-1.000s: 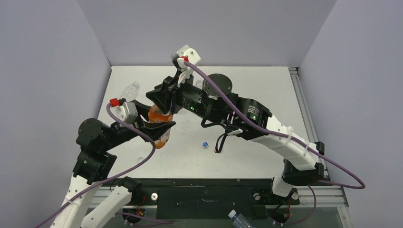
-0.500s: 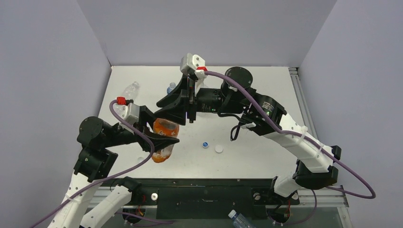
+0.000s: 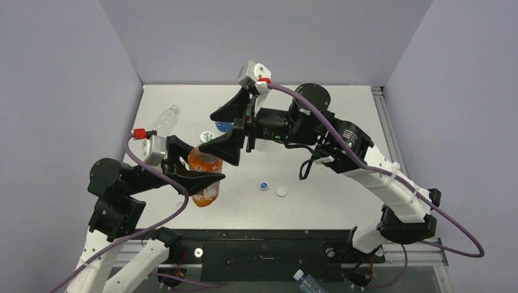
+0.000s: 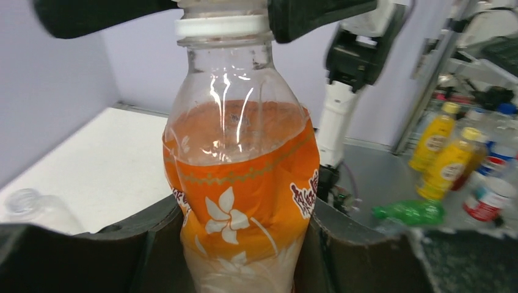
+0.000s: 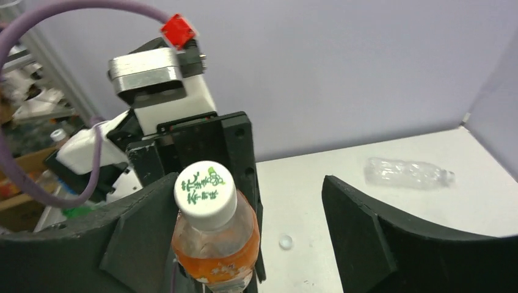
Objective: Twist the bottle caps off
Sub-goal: Unscrew the bottle cap from the plastic bottle.
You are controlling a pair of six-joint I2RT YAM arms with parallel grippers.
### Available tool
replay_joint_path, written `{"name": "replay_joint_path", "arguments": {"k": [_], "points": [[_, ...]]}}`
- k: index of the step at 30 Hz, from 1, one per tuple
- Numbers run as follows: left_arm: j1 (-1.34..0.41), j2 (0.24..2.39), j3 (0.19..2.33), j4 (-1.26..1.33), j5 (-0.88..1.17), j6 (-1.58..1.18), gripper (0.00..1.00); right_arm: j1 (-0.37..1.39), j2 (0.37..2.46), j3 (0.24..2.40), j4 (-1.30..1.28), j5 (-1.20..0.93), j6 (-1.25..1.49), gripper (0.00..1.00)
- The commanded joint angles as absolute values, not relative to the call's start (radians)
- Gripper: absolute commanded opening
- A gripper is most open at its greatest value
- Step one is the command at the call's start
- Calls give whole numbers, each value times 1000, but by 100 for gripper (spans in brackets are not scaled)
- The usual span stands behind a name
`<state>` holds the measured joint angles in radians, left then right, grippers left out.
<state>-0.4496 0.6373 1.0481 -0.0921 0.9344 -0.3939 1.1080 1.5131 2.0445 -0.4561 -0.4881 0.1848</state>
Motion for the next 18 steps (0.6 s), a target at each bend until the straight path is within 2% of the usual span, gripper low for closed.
{"name": "replay_joint_path", "arguments": {"k": [1,5,10,18], "points": [[-445,613,1040,-92,758,-212,0,1104,1488,2099,-472,-115,249,79],[-445,618,1018,-111,645,-157,0,1138,1490,2108,-483,60,287,81],[-446,614,995,-103,633,-157,0,1211,1547,2173,-548,218,276,82],[-445,610,988,-109,638,-167,0,1235,1580,2175,-519,184,306,83]]}}
